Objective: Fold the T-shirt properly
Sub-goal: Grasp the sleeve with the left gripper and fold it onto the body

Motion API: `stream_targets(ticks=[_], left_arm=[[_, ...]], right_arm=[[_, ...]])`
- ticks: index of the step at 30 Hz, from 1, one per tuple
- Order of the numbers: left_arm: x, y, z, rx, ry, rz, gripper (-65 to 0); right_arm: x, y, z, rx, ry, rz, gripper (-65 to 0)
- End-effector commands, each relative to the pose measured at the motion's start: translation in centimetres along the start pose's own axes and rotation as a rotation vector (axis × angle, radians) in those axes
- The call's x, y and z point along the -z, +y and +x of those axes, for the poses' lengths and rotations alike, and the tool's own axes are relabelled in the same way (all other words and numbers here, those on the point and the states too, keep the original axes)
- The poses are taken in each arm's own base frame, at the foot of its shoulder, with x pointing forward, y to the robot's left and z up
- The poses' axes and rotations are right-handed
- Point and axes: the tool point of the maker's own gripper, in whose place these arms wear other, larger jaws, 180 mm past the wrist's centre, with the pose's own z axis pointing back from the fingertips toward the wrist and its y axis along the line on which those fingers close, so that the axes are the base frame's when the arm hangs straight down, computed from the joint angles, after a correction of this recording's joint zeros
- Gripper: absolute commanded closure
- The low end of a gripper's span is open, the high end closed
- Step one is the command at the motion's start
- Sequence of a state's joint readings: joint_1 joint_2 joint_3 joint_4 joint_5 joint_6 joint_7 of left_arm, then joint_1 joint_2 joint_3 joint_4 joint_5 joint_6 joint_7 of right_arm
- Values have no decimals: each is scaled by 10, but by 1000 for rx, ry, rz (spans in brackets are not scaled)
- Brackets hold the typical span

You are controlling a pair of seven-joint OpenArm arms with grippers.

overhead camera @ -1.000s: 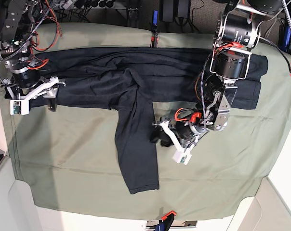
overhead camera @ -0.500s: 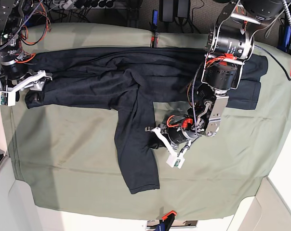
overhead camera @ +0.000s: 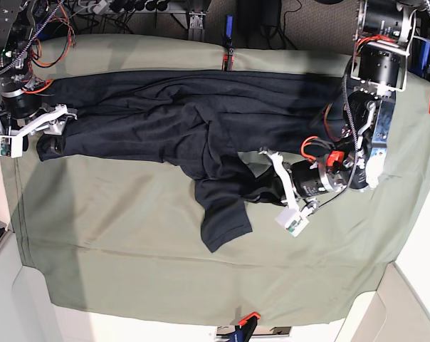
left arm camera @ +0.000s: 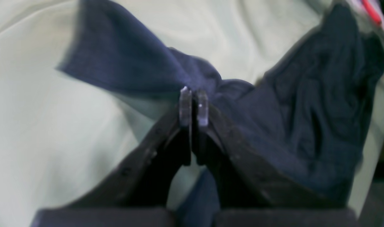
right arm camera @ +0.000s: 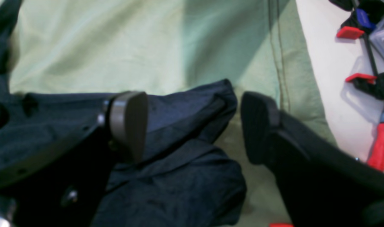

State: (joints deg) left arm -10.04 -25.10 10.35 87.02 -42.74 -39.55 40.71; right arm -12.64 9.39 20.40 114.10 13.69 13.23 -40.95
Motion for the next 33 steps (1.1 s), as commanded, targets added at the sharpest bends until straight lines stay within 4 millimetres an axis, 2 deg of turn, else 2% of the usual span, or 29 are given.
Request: stream_targets(ticks=[1,3,4,7,8,9,12,16,18,21,25,30,33], left_arm=[[-9,-3,13,39,-37,-7,0],[-16,-5,-5,54,9,4,0],[-18,-3,-13,59,34,14,-51],[-19,1,-24,81,70,38,-321],[-18,1,-21,81,54,38,-376],[-18,2,-16,85,34,39,-395],[-18,19,7,84,-3,111,-394],[-14,50,49,90,-109,276,-394],[-4,57,54,77,-129,306,-394],[22,72,42,11,-100,343,-394],[52,91,14,-36,-45,375,-393],[65,101,-15,-93,2,385,-393],[70,96,-19,-106,6,375,-380]], right_arm=[[-3,0,14,-8,-52,2,-451],[-3,0,14,-8,-52,2,-451],[-3,0,14,-8,-52,2,-451],[-3,0,14,-8,-52,2,-451],[-3,0,14,-8,-52,2,-451],[-3,0,14,-8,-52,2,-451],[-3,0,14,-8,-52,2,-451],[-3,0,13,-8,-44,2,-451],[-3,0,11,-8,-36,2,-451],[-3,0,11,-8,-33,2,-451],[-3,0,11,-8,-33,2,-451],[-3,0,11,-8,-33,2,-451],[-3,0,11,-7,-33,2,-451]])
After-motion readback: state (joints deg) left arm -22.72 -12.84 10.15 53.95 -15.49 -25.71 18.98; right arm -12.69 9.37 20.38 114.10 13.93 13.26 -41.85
